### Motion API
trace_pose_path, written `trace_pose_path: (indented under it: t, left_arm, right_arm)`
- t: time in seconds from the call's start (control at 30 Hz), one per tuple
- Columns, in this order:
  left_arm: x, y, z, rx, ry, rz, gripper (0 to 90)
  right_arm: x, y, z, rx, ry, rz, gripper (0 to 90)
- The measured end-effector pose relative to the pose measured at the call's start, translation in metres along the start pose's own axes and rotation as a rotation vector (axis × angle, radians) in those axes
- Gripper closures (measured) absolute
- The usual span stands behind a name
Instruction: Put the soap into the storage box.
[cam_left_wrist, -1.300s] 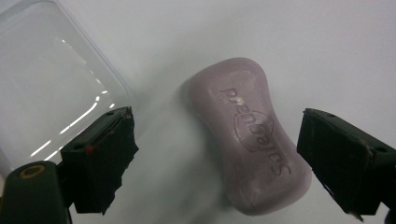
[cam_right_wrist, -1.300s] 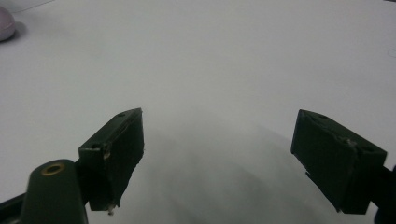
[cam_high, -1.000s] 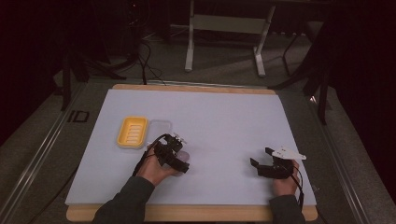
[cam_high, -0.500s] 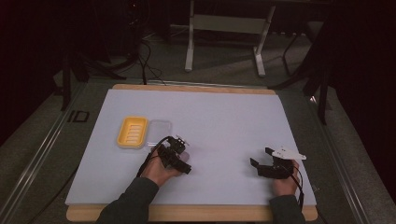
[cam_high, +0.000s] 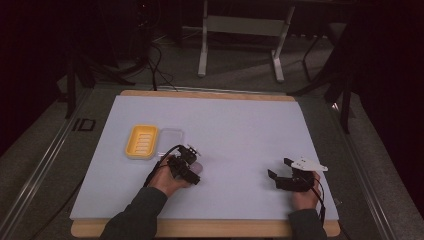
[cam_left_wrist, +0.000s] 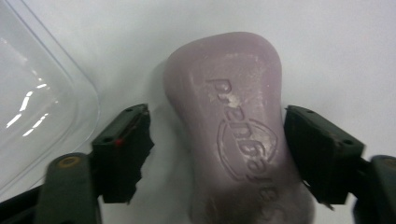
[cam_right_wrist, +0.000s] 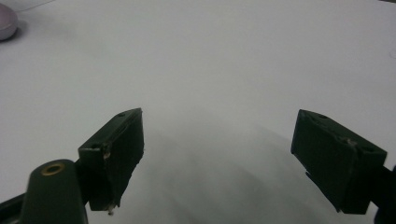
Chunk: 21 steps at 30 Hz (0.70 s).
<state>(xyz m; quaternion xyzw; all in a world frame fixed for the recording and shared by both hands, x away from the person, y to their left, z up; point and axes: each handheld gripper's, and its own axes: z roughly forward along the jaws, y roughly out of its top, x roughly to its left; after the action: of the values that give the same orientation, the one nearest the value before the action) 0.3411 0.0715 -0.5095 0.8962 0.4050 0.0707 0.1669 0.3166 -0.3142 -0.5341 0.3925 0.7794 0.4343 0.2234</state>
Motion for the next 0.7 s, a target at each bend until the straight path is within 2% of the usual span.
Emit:
trace_pose_path:
  t: [0.03, 0.1, 0.13, 0.4, 0.6, 0.7]
  left_arm:
    - [0.003, 0.0, -0.001, 0.007, -0.003, 0.016, 30.5]
    - [0.004, 0.001, -0.002, 0.014, -0.007, 0.021, 32.3]
    - [0.006, 0.001, -0.003, 0.024, -0.01, 0.04, 36.9]
    - [0.014, 0.009, -0.004, 0.088, -0.031, 0.093, 45.8]
    - [0.017, 0.015, -0.003, 0.132, -0.038, 0.128, 46.7]
    - [0.018, 0.02, -0.002, 0.161, -0.036, 0.16, 45.4]
  right_arm:
    - [0.0, 0.0, 0.0, 0.001, 0.0, 0.0, 16.9]
    - [0.0, 0.0, 0.0, 0.001, 0.0, 0.0, 16.9]
    - [0.0, 0.0, 0.0, 0.001, 0.0, -0.002, 16.9]
    - [0.0, 0.0, 0.0, 0.001, 0.001, -0.002, 16.8]
    - [0.0, 0.0, 0.0, 0.002, 0.002, -0.002, 16.9]
    - [0.0, 0.0, 0.0, 0.002, 0.003, -0.004, 16.9]
